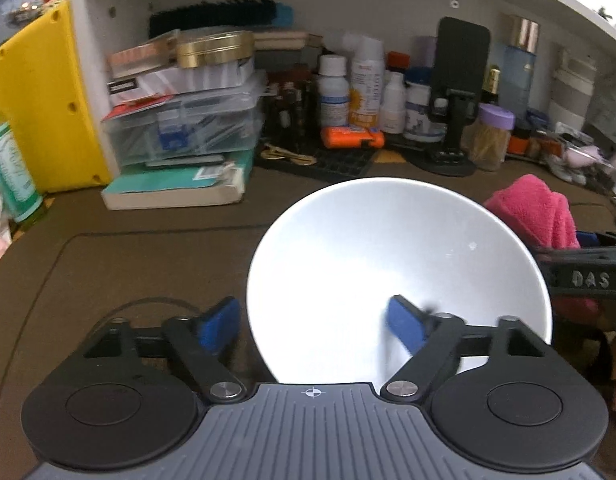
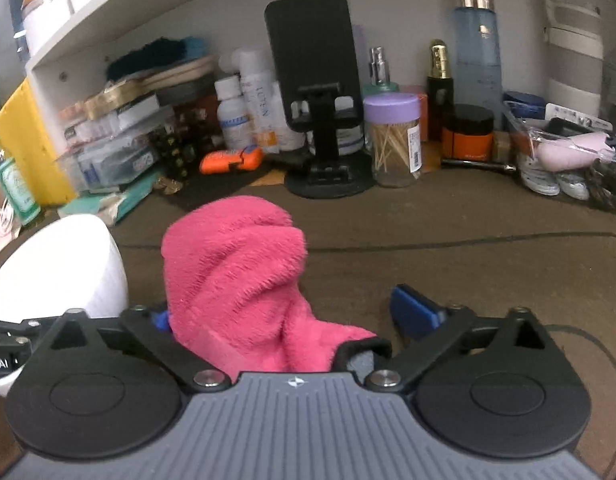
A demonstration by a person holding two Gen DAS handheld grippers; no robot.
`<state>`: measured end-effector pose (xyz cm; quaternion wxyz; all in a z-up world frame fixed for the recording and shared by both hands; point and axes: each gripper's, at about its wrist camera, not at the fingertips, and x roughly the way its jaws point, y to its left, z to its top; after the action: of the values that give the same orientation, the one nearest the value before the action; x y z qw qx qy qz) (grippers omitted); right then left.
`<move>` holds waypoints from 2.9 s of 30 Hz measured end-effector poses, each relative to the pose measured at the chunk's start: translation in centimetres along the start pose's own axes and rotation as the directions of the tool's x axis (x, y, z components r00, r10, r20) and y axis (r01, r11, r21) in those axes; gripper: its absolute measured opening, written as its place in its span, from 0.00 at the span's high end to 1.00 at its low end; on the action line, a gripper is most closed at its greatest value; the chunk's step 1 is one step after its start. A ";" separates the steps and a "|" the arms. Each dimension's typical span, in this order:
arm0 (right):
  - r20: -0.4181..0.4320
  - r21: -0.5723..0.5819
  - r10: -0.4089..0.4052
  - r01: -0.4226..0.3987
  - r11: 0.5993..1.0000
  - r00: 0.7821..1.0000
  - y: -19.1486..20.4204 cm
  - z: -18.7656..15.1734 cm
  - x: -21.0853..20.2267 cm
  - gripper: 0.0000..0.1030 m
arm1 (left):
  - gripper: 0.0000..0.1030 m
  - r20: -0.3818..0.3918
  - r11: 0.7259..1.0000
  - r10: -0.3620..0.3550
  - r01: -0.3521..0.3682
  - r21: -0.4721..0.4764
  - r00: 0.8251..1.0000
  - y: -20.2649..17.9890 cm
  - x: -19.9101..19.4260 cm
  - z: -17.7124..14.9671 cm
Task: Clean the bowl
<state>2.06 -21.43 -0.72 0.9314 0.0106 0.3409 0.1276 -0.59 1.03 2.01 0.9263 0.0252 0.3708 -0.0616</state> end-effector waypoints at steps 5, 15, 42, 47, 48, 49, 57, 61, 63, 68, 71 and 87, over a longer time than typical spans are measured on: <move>-0.018 -0.089 -0.036 0.034 0.995 0.999 1.4 -0.3 0.1 0.00 | 0.00 -0.001 0.998 -0.001 0.001 -0.068 1.000 1.4 -0.6 -0.5; -0.015 -0.068 -0.042 0.041 0.997 0.999 1.7 -0.8 -0.6 0.00 | 0.00 0.038 0.991 -0.020 0.024 -0.134 0.999 2.0 -1.5 -2.7; -0.013 -0.069 -0.047 0.046 0.997 0.999 1.8 -0.8 -0.4 0.00 | 0.00 0.115 0.990 -0.131 0.137 -0.047 0.985 3.6 -8.6 -3.3; -0.013 -0.070 -0.047 0.046 0.996 0.999 1.7 -0.8 -0.4 0.00 | 0.00 0.051 0.993 -0.114 0.113 0.017 0.992 2.1 -6.9 -4.5; -0.013 -0.071 -0.047 0.046 0.996 0.999 1.7 -0.8 -0.4 0.00 | 0.00 0.026 0.992 -0.125 0.124 0.033 0.992 1.1 -5.6 -4.5; -0.013 -0.071 -0.047 0.046 0.996 0.999 1.7 -0.8 -0.4 0.00 | 0.00 0.015 0.990 -0.131 0.130 0.048 0.991 0.5 -4.9 -4.4; -0.013 -0.071 -0.046 0.045 0.996 0.999 1.7 -0.8 -0.4 0.00 | 0.00 0.017 0.988 -0.115 0.113 0.107 0.993 -2.5 -0.8 -3.7; -0.013 -0.069 -0.046 0.045 0.997 0.999 1.7 -0.8 -0.4 0.00 | 0.00 0.043 0.992 -0.079 0.075 0.100 0.996 -2.8 -0.4 -3.9; -0.013 -0.068 -0.048 0.047 0.997 0.999 1.8 -0.8 -0.3 0.00 | 0.00 0.055 0.994 -0.066 0.061 0.089 0.996 -2.9 -0.4 -3.9; -0.013 -0.067 -0.049 0.048 0.997 0.999 2.0 -0.7 -0.3 0.00 | 0.00 0.057 0.997 -0.050 0.046 0.070 0.997 -2.9 -0.4 -3.7; -0.013 -0.066 -0.049 0.048 0.997 0.999 2.0 -0.7 -0.3 0.00 | 0.00 0.057 0.997 -0.050 0.046 0.069 0.997 -2.9 -0.4 -3.7; -0.013 -0.066 -0.050 0.049 0.997 0.999 2.1 -0.7 -0.3 0.00 | 0.00 0.057 0.998 -0.035 0.032 0.051 0.998 -2.6 -0.2 -3.6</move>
<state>0.92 -19.55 -0.85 0.9316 -0.0295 0.3433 0.1157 -3.56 -1.19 -0.45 0.9347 0.0403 0.3423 -0.0872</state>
